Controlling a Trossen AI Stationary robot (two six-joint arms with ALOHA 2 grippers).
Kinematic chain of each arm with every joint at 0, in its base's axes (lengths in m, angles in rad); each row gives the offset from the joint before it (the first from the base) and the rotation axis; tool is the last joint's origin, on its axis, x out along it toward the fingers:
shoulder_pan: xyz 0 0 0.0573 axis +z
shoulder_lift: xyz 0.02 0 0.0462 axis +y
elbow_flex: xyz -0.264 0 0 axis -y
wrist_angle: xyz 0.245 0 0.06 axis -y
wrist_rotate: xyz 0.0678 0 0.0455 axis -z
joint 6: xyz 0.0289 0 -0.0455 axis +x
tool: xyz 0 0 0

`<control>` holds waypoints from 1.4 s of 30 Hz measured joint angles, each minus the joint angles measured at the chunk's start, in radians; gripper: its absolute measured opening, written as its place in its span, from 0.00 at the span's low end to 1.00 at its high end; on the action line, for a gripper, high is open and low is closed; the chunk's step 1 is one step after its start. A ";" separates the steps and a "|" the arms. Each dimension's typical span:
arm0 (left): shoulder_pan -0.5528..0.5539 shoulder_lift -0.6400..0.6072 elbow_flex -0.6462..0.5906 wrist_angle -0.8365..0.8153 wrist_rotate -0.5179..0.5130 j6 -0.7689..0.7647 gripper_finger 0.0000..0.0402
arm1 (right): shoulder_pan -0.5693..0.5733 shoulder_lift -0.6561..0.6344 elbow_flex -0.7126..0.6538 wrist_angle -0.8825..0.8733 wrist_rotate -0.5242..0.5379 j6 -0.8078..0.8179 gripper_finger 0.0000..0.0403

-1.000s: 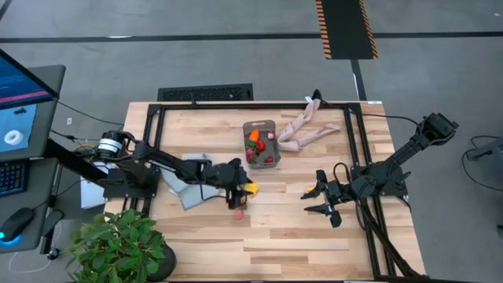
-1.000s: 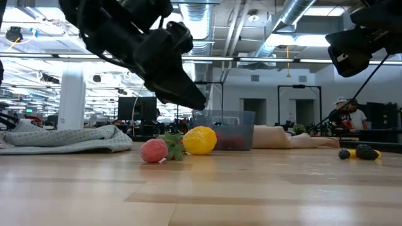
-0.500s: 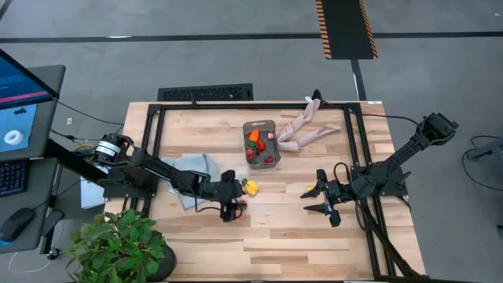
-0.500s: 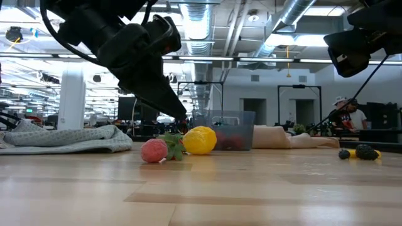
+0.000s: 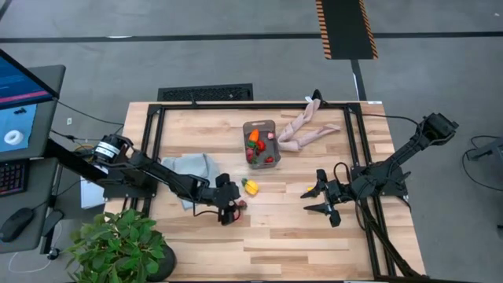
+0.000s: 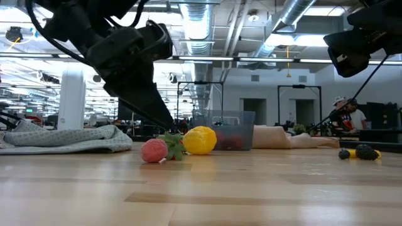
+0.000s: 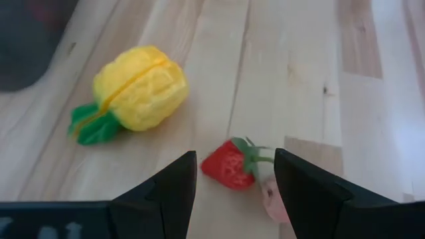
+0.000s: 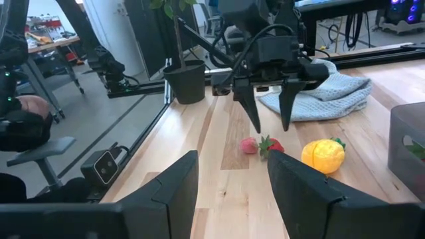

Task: Pick and placing Produce into tupperware
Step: Put the red strawberry into the black bin

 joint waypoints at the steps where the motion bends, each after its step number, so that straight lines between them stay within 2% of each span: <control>1: -0.002 0.000 0.000 -0.001 0.001 -0.001 0.47 | 0.000 0.000 0.000 0.000 0.000 0.000 0.51; 7: -0.021 0.000 0.000 0.001 -0.004 -0.026 0.45 | 0.000 0.000 0.000 0.000 0.000 0.000 0.50; 23: -0.031 0.033 -0.008 0.030 -0.097 -0.053 0.44 | 0.000 0.000 0.000 -0.001 0.000 0.000 0.51; 42: -0.033 0.046 -0.009 0.045 -0.044 -0.018 0.43 | 0.000 0.000 0.000 -0.007 0.000 0.001 0.51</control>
